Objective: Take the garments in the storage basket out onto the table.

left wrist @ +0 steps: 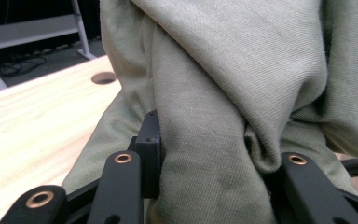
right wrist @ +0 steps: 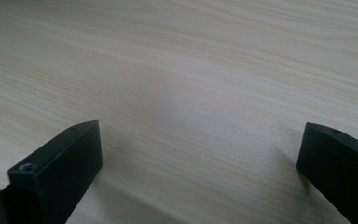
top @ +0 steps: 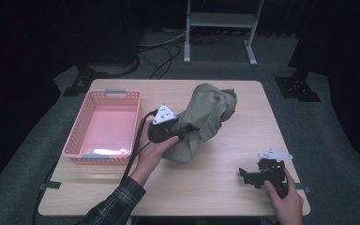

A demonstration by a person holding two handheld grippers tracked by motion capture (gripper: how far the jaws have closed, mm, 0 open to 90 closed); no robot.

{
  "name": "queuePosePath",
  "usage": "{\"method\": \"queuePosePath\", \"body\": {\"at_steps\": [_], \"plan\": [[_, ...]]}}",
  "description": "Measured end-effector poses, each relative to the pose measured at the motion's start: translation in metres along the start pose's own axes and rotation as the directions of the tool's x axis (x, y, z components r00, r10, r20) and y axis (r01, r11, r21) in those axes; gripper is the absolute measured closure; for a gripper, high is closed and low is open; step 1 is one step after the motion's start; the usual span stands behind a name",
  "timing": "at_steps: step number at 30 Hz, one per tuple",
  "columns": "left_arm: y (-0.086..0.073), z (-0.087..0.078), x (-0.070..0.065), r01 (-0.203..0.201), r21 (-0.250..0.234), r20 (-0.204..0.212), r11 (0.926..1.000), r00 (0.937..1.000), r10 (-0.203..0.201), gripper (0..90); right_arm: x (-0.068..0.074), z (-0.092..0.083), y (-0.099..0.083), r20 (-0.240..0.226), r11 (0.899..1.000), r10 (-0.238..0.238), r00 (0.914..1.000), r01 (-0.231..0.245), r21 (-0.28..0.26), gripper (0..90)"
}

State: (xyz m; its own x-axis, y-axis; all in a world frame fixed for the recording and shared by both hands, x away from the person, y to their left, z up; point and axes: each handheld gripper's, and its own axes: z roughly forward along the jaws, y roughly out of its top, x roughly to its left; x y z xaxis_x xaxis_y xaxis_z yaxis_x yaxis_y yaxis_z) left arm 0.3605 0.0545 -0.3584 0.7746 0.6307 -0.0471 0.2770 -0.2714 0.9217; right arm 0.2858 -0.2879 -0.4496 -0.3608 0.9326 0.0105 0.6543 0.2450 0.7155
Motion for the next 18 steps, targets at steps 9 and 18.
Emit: {"method": "queuePosePath", "body": {"at_steps": [9, 18], "plan": [[-0.012, 0.019, -0.007, 0.005, 0.065, 0.004, 0.9979, 1.0, -0.005, 58.9, 0.0, 0.0, 0.0, 0.0, 1.0, 0.0, 1.0, 0.0, 0.0, 0.0], [-0.023, 0.033, -0.004, 0.021, 0.116, -0.014, 0.993, 0.9997, -0.019, 58.8, 0.0, 0.0, 0.0, -0.001, 1.0, 0.002, 1.0, -0.002, 0.001, 0.0]]}}
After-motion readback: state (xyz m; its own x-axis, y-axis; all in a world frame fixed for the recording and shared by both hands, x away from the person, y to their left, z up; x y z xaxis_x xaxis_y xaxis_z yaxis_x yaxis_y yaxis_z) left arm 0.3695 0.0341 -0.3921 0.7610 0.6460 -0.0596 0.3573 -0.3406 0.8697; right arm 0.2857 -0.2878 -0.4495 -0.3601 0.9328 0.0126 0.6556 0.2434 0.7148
